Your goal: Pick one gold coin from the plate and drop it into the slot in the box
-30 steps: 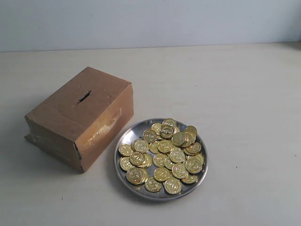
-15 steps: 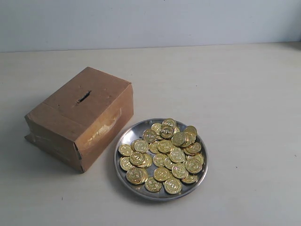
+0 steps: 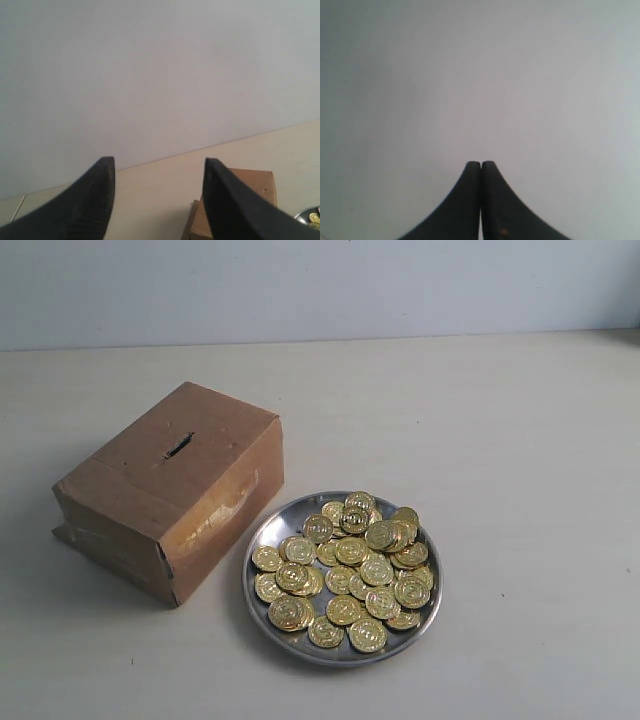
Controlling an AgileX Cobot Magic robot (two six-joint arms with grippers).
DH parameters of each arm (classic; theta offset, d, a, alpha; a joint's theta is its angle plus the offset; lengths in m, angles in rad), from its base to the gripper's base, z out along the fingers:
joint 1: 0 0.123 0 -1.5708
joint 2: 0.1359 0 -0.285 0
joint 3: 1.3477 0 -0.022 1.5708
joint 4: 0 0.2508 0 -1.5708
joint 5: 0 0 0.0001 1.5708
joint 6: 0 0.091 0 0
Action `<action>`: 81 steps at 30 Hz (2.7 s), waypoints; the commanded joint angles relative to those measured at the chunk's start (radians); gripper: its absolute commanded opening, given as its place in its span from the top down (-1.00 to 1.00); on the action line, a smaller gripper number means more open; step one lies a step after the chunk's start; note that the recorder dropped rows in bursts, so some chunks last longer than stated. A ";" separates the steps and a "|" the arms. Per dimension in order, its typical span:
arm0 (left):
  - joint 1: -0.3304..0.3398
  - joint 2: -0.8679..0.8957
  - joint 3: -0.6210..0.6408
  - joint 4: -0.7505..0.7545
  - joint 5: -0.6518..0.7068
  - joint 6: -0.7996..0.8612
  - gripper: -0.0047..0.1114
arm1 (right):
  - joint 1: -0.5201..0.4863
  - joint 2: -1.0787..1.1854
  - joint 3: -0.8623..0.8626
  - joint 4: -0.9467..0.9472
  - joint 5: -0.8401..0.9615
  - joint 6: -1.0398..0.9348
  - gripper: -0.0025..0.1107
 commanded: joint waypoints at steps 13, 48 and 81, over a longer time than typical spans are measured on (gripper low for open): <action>0.006 -0.003 0.309 0.011 -0.664 -0.004 0.01 | -0.018 -0.025 0.249 -0.331 -0.309 -0.003 0.96; -0.020 -0.003 0.683 0.011 -0.764 -0.004 0.01 | 0.094 -0.025 0.871 -0.592 -0.728 -0.003 0.96; -0.018 -0.003 0.683 0.013 -0.434 -0.004 0.01 | 0.094 -0.025 0.871 -0.577 -0.379 -0.001 0.96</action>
